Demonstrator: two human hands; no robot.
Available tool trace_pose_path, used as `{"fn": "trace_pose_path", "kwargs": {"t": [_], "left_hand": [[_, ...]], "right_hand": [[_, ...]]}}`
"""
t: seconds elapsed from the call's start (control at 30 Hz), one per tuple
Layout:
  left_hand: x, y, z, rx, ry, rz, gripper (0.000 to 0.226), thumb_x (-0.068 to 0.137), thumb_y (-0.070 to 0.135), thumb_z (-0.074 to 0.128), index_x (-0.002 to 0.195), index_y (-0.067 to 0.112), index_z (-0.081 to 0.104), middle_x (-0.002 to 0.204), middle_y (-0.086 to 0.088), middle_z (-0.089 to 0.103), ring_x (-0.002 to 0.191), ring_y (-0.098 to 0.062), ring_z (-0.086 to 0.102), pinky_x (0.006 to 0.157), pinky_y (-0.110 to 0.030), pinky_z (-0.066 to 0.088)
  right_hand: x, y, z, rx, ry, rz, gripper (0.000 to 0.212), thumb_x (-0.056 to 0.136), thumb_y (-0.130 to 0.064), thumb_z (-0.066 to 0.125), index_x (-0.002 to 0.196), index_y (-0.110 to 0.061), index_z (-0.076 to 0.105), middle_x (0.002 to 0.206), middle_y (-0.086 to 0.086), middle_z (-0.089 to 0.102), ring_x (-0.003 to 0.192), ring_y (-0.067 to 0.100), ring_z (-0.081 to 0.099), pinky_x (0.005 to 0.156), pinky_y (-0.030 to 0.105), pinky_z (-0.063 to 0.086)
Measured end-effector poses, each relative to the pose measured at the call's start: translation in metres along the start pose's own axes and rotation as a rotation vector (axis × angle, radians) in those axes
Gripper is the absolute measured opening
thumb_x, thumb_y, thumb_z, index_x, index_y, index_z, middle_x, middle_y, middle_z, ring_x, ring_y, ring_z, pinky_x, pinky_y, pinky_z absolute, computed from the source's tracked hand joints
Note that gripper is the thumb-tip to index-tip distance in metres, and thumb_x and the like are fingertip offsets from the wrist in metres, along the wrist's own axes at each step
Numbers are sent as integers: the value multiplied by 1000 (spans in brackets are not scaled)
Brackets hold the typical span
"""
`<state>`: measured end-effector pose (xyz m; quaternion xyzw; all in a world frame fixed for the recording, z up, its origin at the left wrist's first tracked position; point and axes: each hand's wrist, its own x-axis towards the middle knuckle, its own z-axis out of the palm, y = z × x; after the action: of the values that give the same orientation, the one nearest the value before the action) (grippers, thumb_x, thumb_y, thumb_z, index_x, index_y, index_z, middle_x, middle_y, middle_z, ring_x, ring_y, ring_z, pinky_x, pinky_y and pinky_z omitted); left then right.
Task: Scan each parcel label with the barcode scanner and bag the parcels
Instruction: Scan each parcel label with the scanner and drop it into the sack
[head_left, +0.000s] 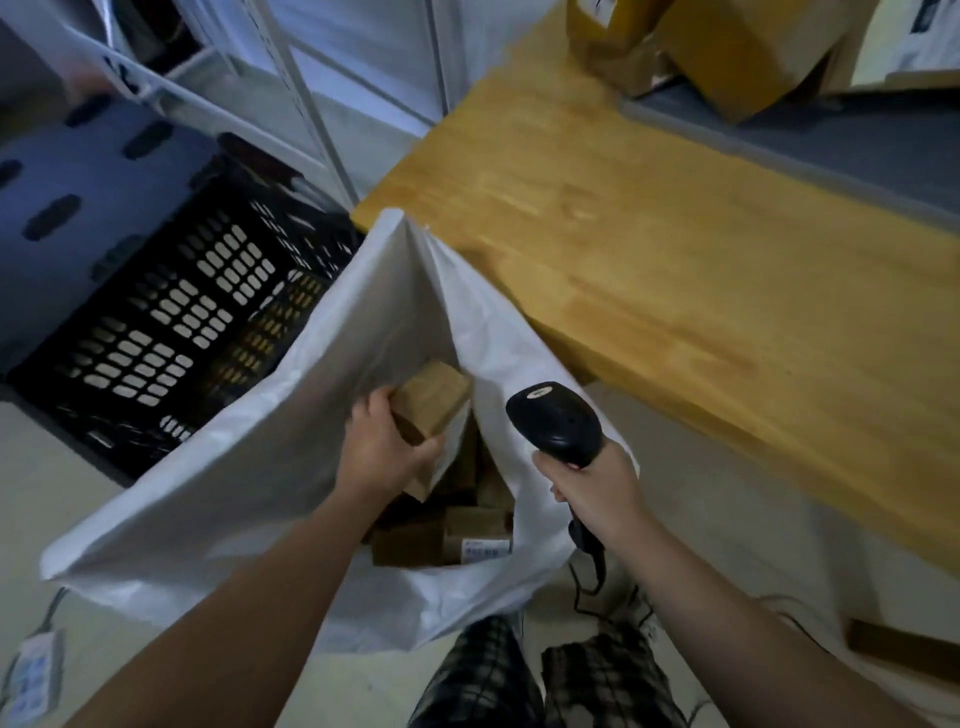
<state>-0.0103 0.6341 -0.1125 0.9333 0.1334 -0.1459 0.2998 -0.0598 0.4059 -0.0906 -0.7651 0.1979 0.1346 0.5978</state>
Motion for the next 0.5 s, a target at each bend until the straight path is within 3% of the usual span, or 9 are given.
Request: {"fn": "trace_pose_path", "kwargs": {"t": [0.13, 0.3, 0.43, 0.5], "left_hand": [[16, -24, 38, 185, -109, 53, 89, 75, 44, 77, 144, 13, 30, 141, -14, 34, 129, -36, 37, 104, -46, 39], [43, -47, 85, 485, -253, 161, 85, 79, 43, 72, 145, 14, 28, 139, -12, 30, 125, -34, 33, 100, -43, 38], [55, -74, 119, 676, -355, 174, 74, 80, 39, 73, 139, 13, 36, 135, -9, 33, 118, -29, 39, 89, -36, 42], [61, -84, 136, 731, -348, 170, 73, 82, 44, 71, 138, 11, 36, 136, -10, 34, 115, -29, 42, 87, -33, 43]], "right_hand": [[-4, 23, 14, 1, 17, 49, 17, 78, -23, 77, 80, -20, 60, 62, -10, 58, 70, 11, 60, 66, 21, 44], [11, 59, 30, -94, 37, 74, 26, 79, -14, 75, 68, -24, 54, 49, -12, 53, 58, 8, 55, 60, 22, 42], [29, 89, 40, -168, 26, 75, 29, 80, -18, 76, 66, -28, 52, 47, -21, 57, 55, 2, 54, 51, 8, 38], [38, 102, 42, -165, 50, 86, 27, 80, -19, 76, 67, -26, 53, 49, -14, 58, 56, 3, 55, 50, 7, 39]]}}
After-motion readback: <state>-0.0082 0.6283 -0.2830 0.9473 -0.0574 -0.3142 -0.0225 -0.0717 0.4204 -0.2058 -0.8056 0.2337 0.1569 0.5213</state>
